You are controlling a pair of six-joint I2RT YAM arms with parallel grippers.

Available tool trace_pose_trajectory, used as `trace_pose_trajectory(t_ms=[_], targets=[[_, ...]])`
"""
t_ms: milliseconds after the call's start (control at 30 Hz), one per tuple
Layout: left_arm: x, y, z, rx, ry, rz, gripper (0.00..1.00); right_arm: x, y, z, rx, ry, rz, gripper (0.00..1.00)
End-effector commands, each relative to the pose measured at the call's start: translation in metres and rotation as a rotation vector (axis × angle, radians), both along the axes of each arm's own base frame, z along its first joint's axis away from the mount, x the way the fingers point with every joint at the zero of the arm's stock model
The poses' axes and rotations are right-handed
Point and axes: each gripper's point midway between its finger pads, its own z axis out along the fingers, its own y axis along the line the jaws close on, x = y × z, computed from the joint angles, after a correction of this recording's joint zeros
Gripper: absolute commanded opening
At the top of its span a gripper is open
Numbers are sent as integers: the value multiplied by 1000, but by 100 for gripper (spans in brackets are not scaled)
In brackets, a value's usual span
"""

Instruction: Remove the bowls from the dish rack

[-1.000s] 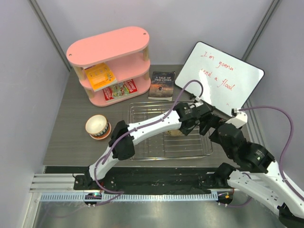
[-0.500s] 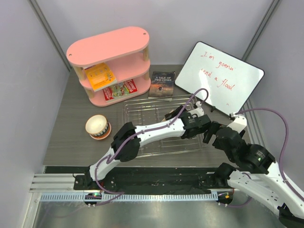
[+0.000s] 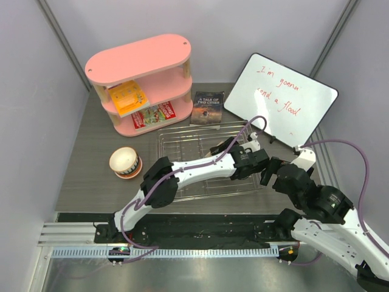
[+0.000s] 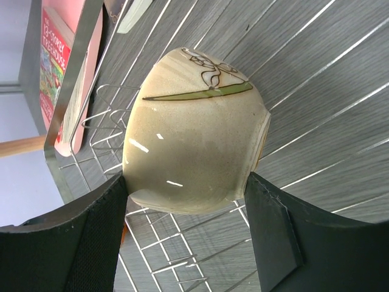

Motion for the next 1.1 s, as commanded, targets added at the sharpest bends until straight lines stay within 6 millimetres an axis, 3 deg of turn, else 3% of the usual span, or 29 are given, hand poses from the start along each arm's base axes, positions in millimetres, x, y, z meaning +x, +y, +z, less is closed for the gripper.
trace_pose_trajectory(t_ms=[0,267,567,867,1067], targets=[[-92,-29,-19,33,144,-176,62,32,5,52,131,-208,-116,100],[-109,-37,-4,-38,146,-199,70,32,1,59,114,-213,-129,100],[-104,-43,-4,-76,125,-203,76,23,-10,105,183,-309,-123,100],[-93,-41,-36,-18,131,-152,76,6,-41,123,123,-315,-182,100],[-91,-41,-34,-63,140,-145,77,2,-48,127,118,-324,-192,100]])
